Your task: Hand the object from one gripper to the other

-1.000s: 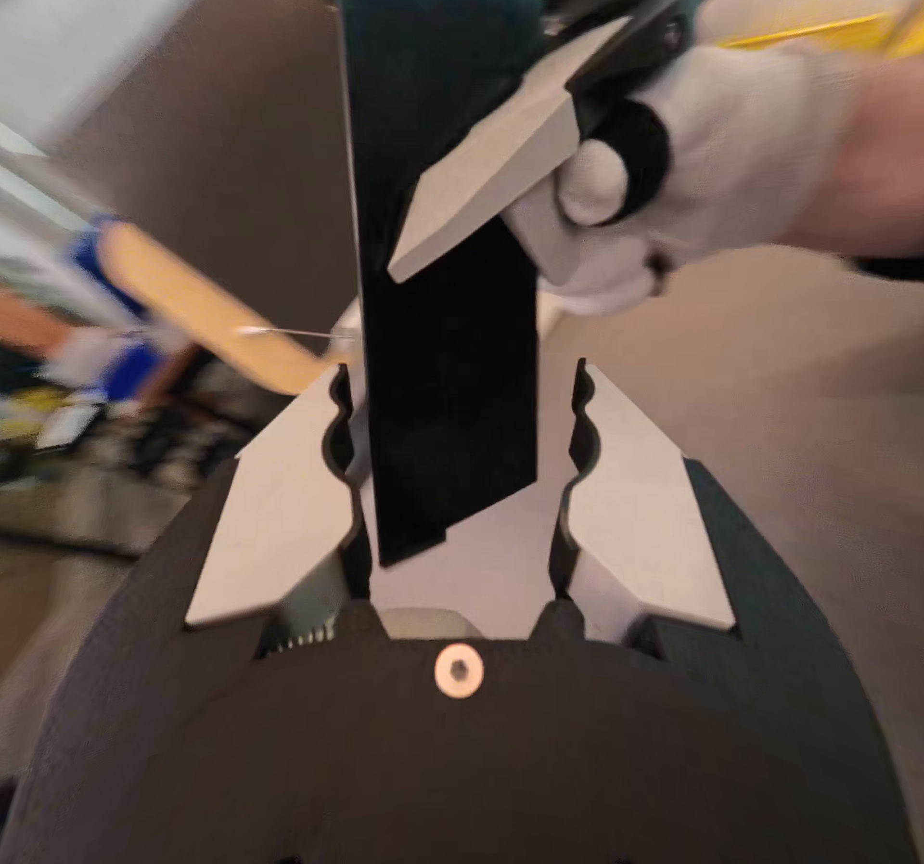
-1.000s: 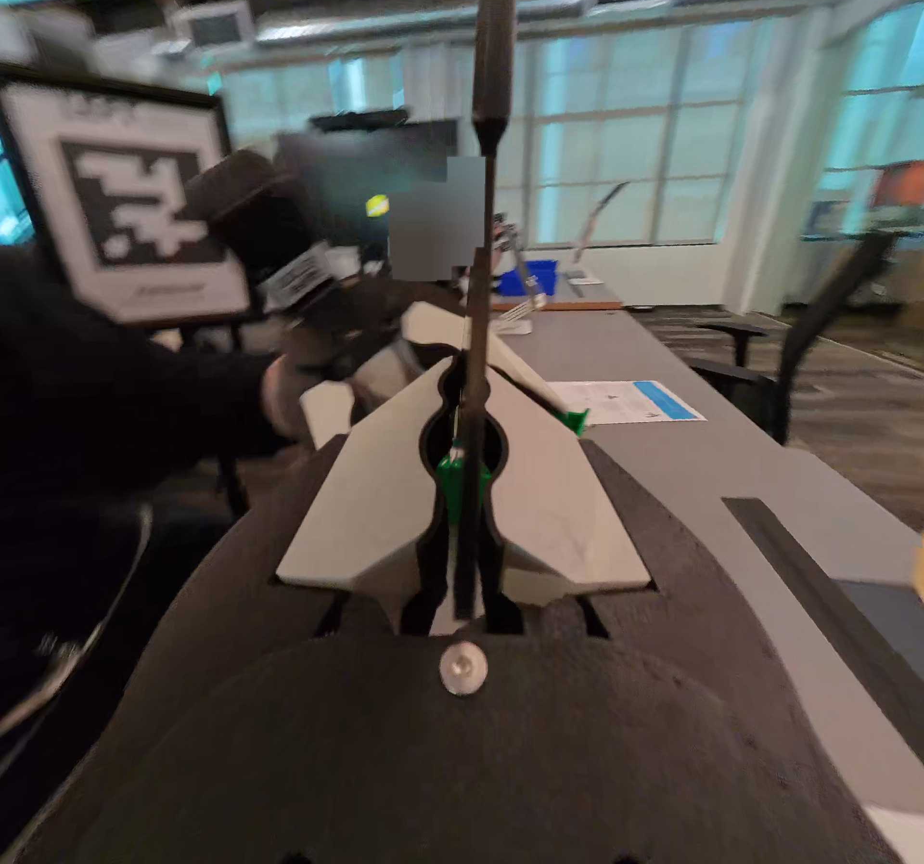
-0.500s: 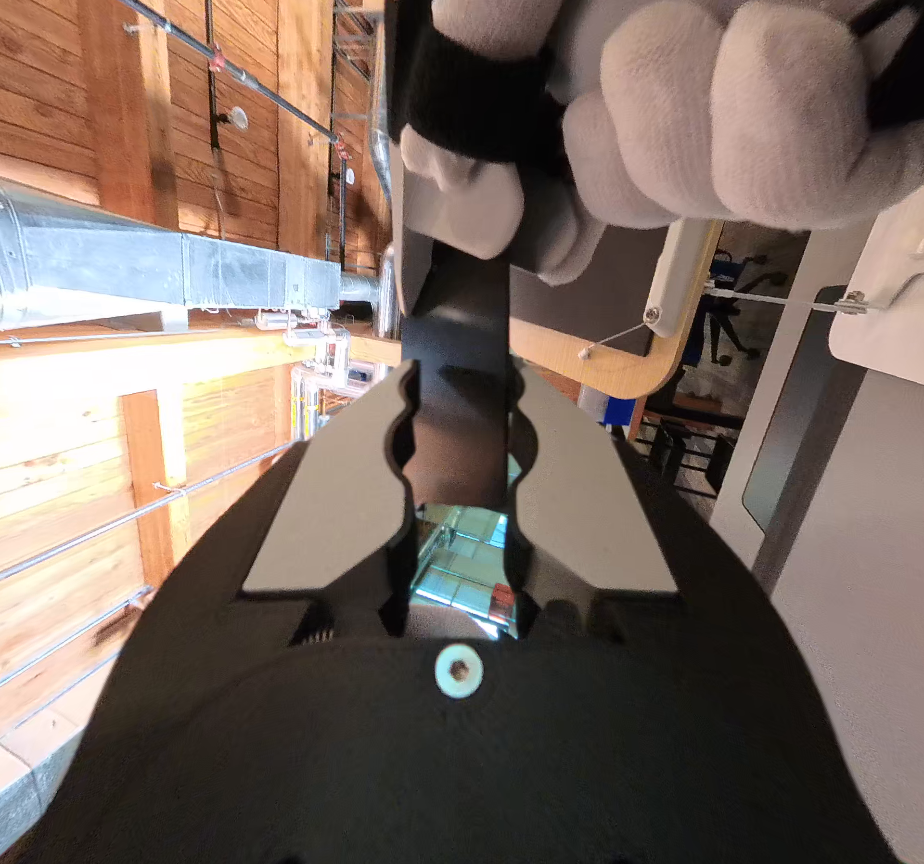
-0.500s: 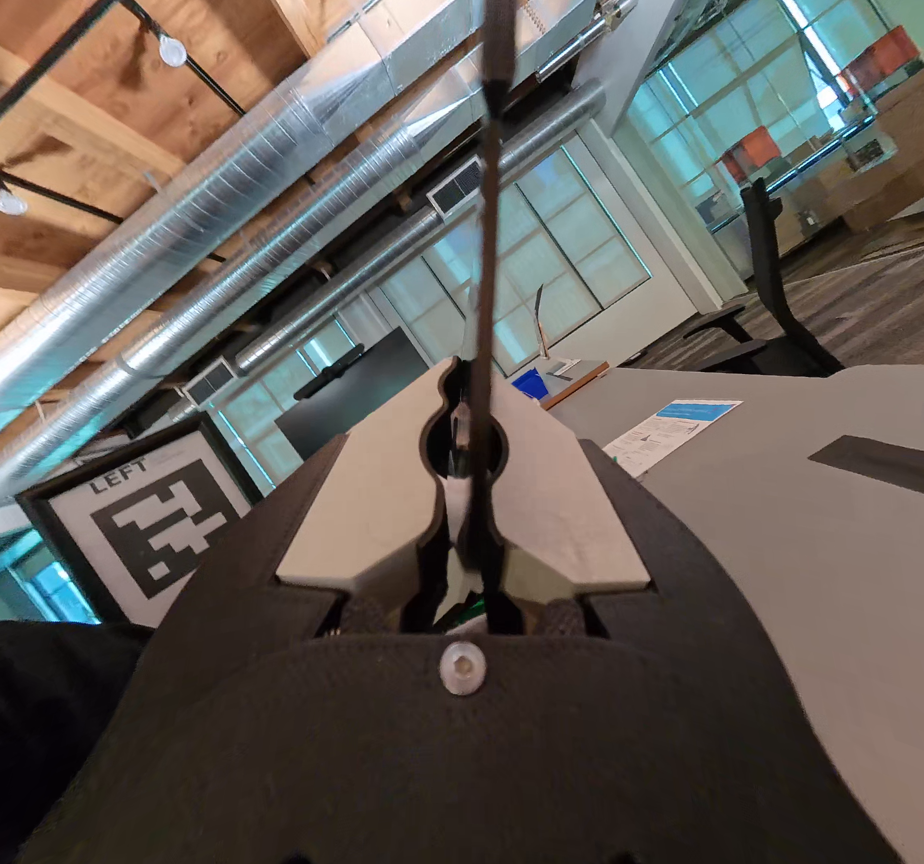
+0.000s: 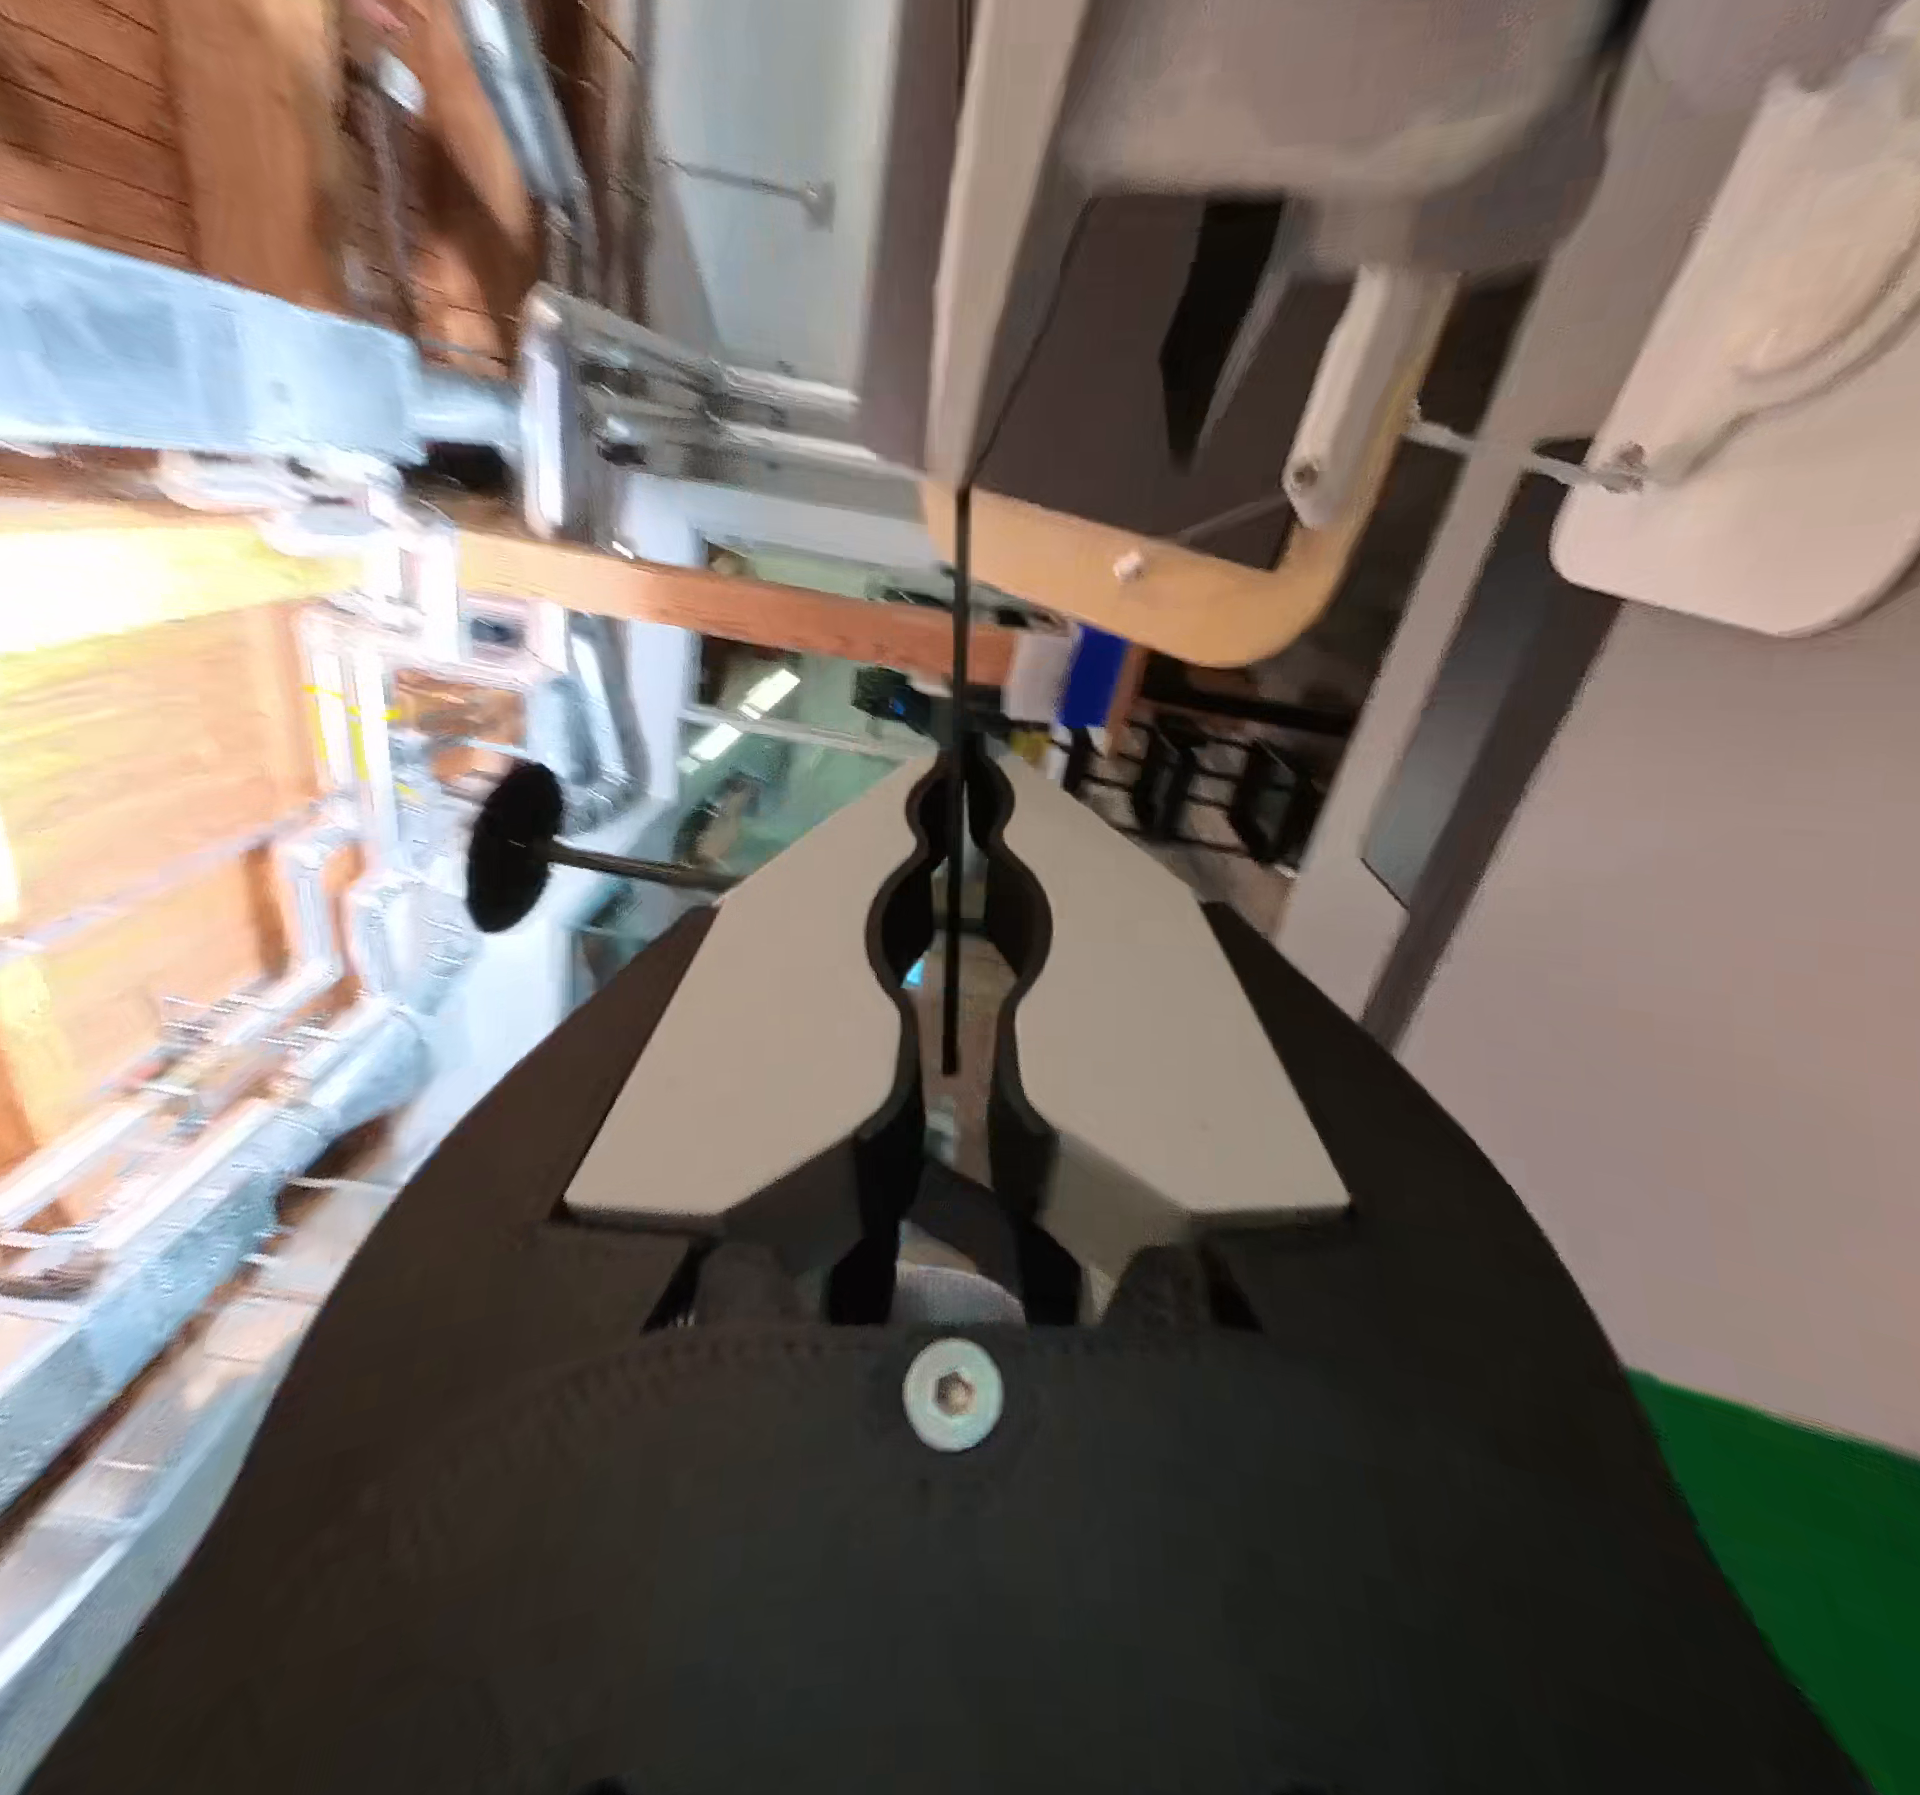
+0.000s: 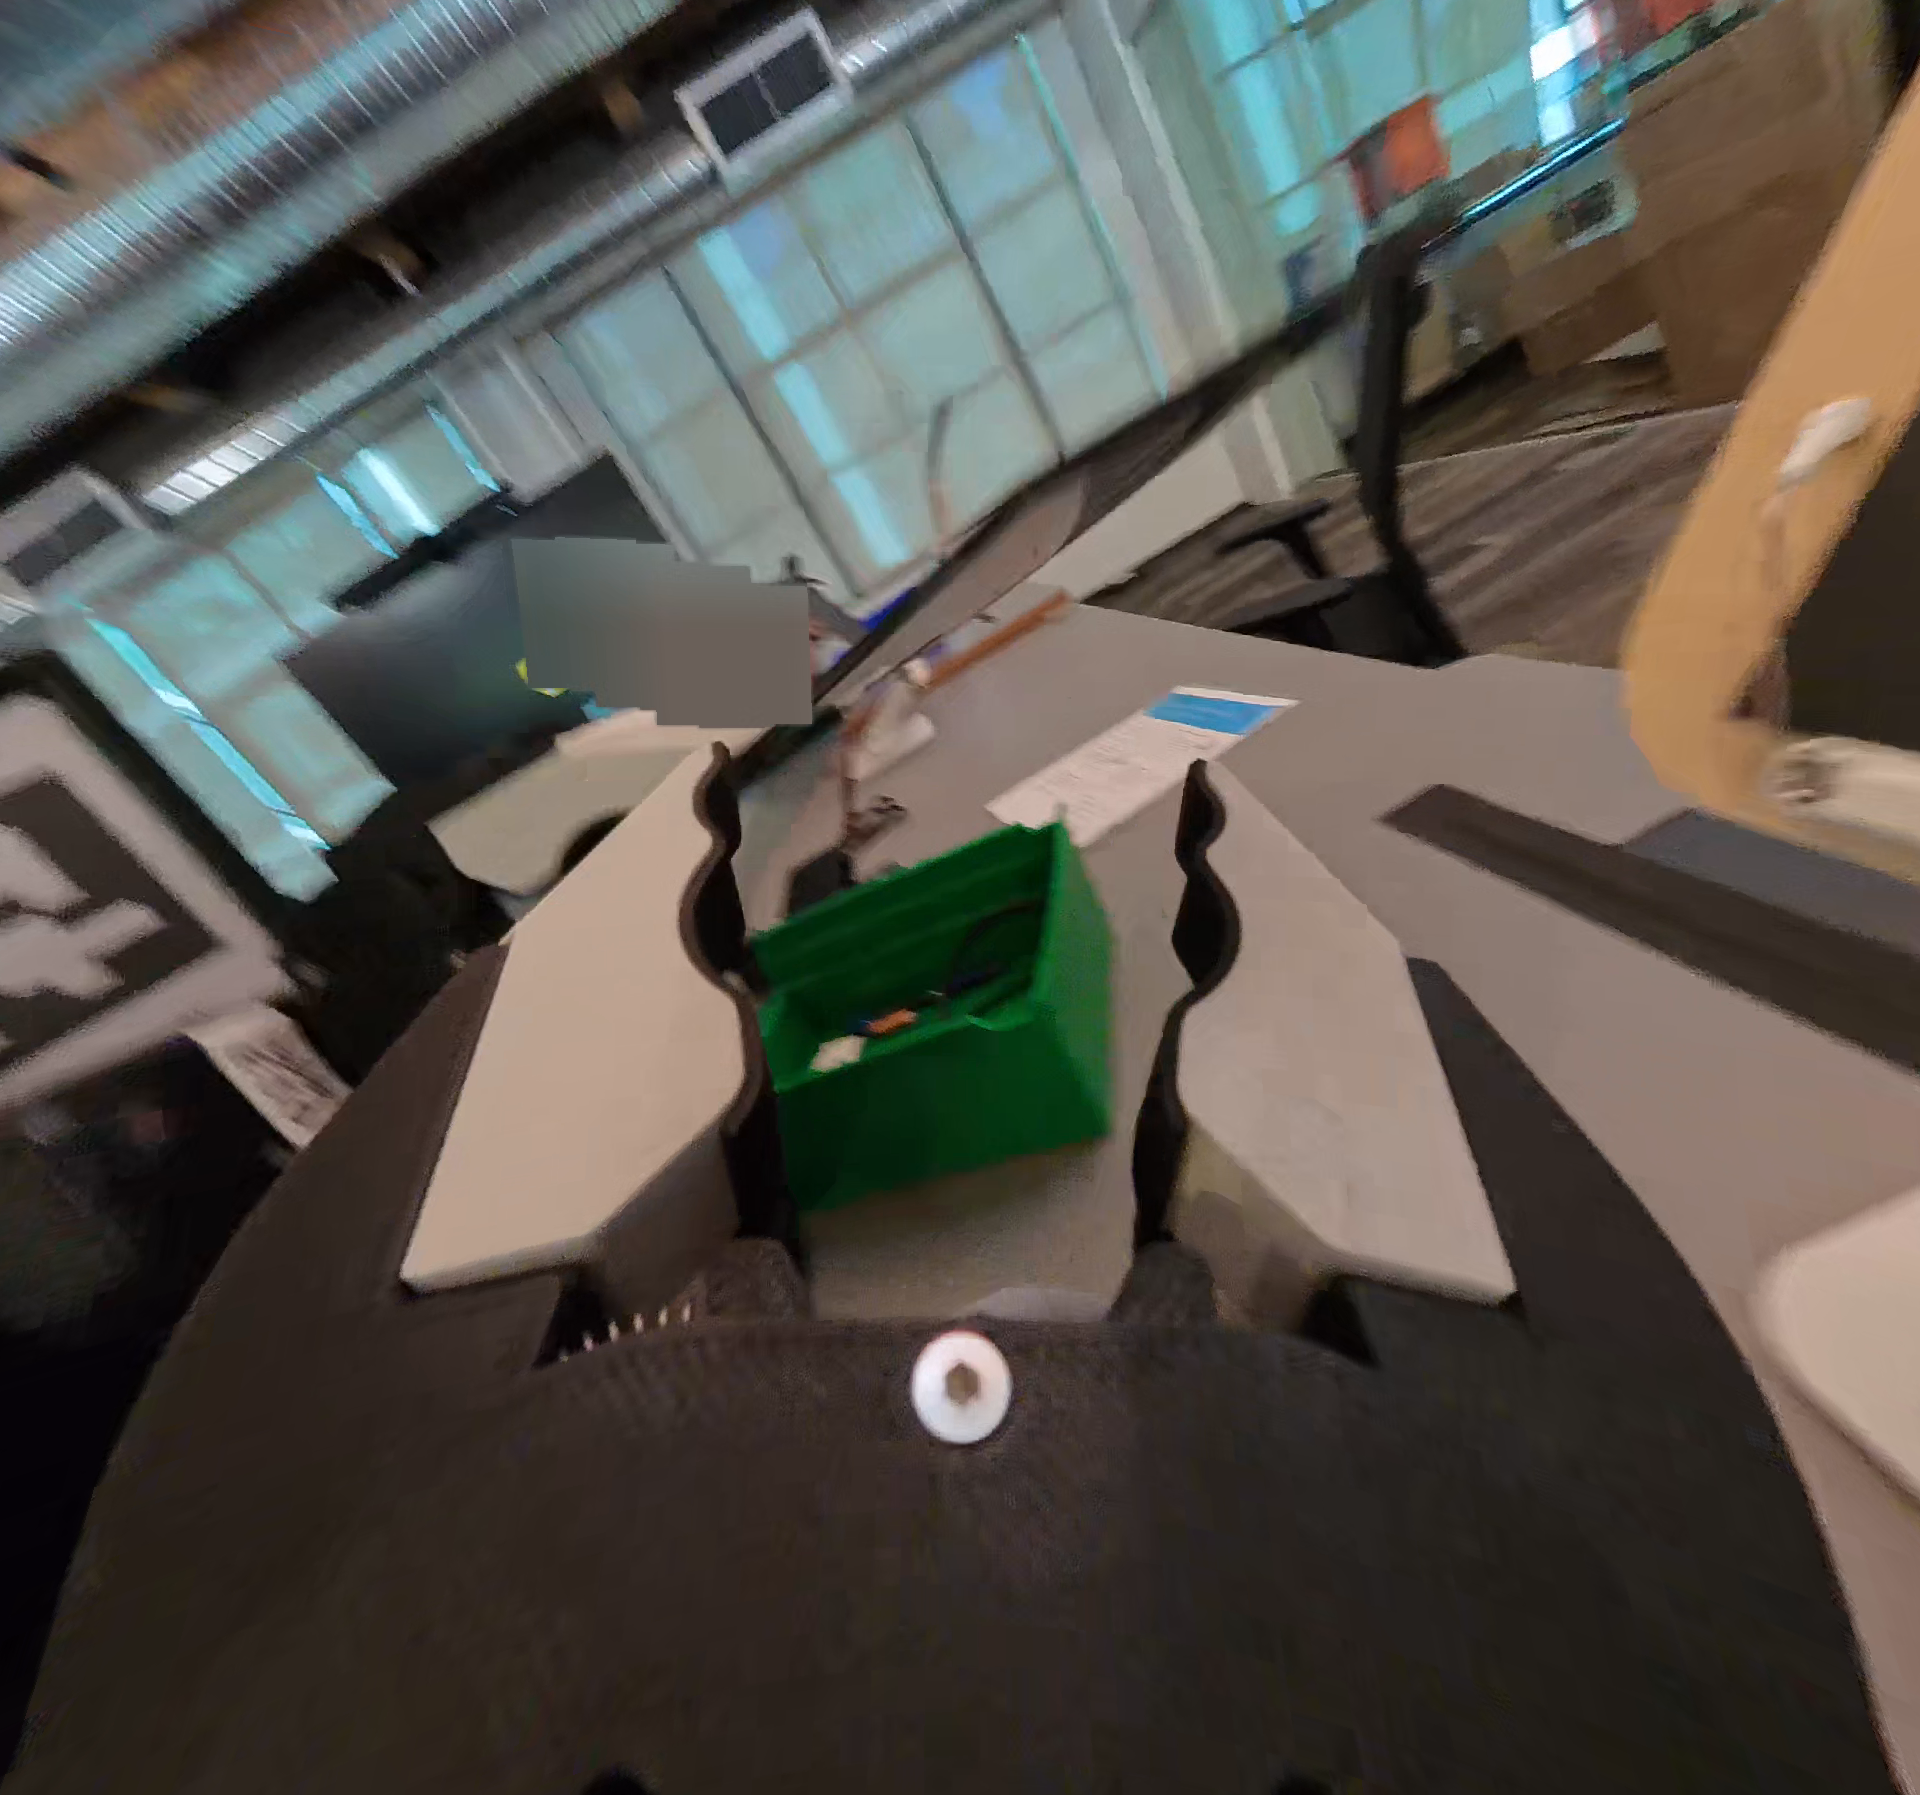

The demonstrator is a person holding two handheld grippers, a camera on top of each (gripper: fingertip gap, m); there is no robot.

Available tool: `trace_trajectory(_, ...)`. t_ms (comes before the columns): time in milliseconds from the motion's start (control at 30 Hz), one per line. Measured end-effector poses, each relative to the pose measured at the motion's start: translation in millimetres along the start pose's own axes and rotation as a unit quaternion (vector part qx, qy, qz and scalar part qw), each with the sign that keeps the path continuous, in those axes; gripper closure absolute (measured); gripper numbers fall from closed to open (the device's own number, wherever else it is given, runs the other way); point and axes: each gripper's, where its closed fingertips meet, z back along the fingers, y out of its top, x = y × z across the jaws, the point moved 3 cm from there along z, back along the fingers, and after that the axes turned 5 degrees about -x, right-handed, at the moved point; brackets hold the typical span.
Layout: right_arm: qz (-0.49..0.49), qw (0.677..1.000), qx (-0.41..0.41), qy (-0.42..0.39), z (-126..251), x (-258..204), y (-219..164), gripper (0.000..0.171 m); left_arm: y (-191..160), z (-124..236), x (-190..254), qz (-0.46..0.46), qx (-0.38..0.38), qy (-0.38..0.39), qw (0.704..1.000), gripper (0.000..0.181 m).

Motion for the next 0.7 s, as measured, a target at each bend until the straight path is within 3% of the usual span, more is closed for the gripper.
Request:
trace_trajectory(100, 0.134, 0.986, -0.01, -0.096, 12, 8, 9, 0.094, -15, -5, -3, 0.025, -0.043, -0.08, 0.996, 0.181)
trace_trajectory(200, 0.314, 0.93, -0.015, -0.193, 17, 1, 18, 0.09, -18, -6, -2, 0.084, -0.059, -0.175, 0.979, 0.181)
trace_trajectory(333, 0.543, 0.795, -0.006, -0.27, 7, -23, 13, 0.077, -5, -4, 2, 0.216, -0.045, -0.316, 0.923, 0.181)
trace_trajectory(467, 0.703, 0.64, -0.035, -0.309, -16, -32, -15, 0.061, 8, 2, 2, 0.325, -0.032, -0.444, 0.835, 0.181)
trace_trajectory(600, 0.729, 0.592, -0.055, -0.338, -31, -25, -30, 0.033, 11, 5, 3, 0.37, -0.036, -0.524, 0.766, 0.181)
trace_trajectory(700, 0.73, 0.579, -0.06, -0.359, -34, -23, -32, 0.037, 16, 15, 12, 0.372, -0.04, -0.591, 0.715, 0.181)
